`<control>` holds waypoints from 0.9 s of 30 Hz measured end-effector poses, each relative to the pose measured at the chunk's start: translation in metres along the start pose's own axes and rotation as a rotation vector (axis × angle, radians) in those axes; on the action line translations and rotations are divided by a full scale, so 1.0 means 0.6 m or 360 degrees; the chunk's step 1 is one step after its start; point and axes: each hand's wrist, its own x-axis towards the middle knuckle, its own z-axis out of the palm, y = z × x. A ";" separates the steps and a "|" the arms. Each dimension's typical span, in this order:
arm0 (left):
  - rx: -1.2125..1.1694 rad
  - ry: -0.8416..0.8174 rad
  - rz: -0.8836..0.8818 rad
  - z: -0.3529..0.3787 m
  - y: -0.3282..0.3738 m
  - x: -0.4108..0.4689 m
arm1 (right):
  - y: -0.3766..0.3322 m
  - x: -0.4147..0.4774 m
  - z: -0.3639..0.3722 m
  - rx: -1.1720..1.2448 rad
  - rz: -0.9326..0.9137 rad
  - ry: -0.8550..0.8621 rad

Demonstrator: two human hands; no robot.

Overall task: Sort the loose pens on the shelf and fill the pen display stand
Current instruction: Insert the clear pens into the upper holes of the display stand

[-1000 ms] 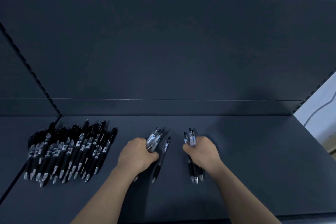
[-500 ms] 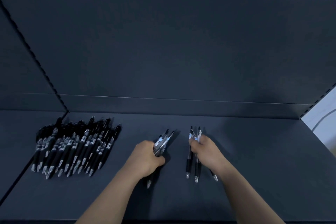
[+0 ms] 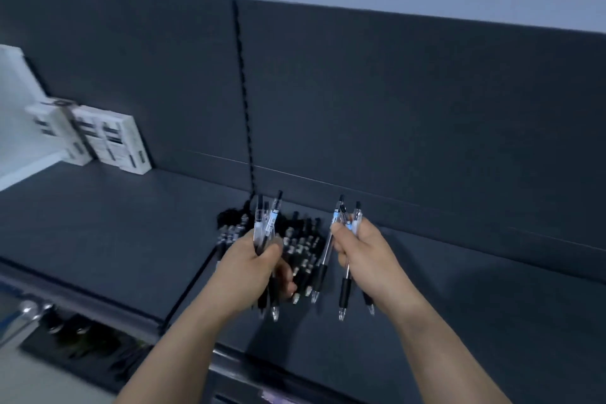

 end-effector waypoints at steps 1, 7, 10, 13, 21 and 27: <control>-0.0027 0.0054 0.0013 -0.033 -0.005 -0.009 | -0.018 0.005 0.032 0.0016 -0.0026 -0.0032; 0.0016 0.0378 0.0048 -0.265 -0.065 -0.047 | -0.124 0.033 0.249 0.0100 -0.0081 -0.0243; 0.0011 0.0496 0.0068 -0.379 -0.091 -0.076 | -0.169 0.044 0.358 0.0148 -0.0091 -0.0334; -0.0008 0.0627 0.0068 -0.479 -0.115 -0.105 | -0.208 0.053 0.459 0.0249 -0.0052 -0.0409; -0.0081 0.0895 0.0005 -0.667 -0.167 -0.118 | -0.287 0.089 0.682 0.0255 -0.0095 -0.0675; -0.0123 0.1040 0.0019 -0.773 -0.189 -0.074 | -0.331 0.162 0.803 0.0239 -0.0221 -0.0785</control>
